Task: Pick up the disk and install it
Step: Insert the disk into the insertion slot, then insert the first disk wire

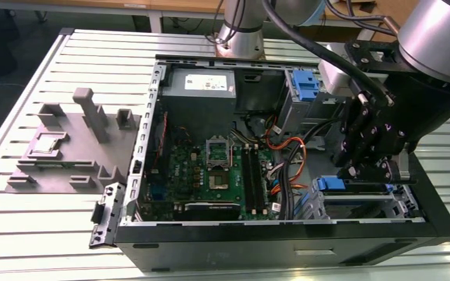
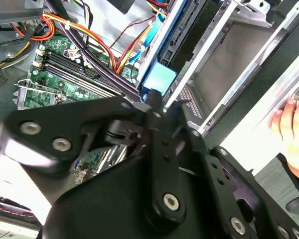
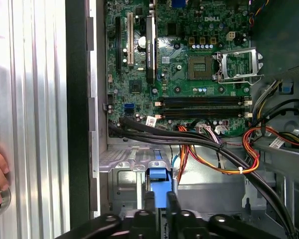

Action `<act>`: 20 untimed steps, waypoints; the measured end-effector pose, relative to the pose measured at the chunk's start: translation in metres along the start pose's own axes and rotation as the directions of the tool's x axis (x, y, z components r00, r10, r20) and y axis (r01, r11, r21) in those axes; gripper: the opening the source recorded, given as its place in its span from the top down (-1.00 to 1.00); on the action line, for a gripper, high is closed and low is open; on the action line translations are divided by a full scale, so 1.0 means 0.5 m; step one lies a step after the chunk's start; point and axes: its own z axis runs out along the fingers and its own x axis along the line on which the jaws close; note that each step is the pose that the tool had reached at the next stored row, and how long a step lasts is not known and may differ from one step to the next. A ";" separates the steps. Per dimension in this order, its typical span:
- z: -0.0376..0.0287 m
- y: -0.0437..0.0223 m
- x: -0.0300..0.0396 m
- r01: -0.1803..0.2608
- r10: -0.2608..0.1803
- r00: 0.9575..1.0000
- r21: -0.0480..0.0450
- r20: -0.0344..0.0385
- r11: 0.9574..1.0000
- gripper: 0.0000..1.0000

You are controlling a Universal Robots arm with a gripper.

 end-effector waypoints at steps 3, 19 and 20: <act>0.000 0.000 0.000 0.000 0.000 1.000 0.000 0.000 1.000 0.62; 0.002 0.000 0.000 0.000 0.000 1.000 0.000 0.000 1.000 0.76; 0.002 0.000 0.000 0.000 0.000 1.000 0.000 0.000 1.000 0.76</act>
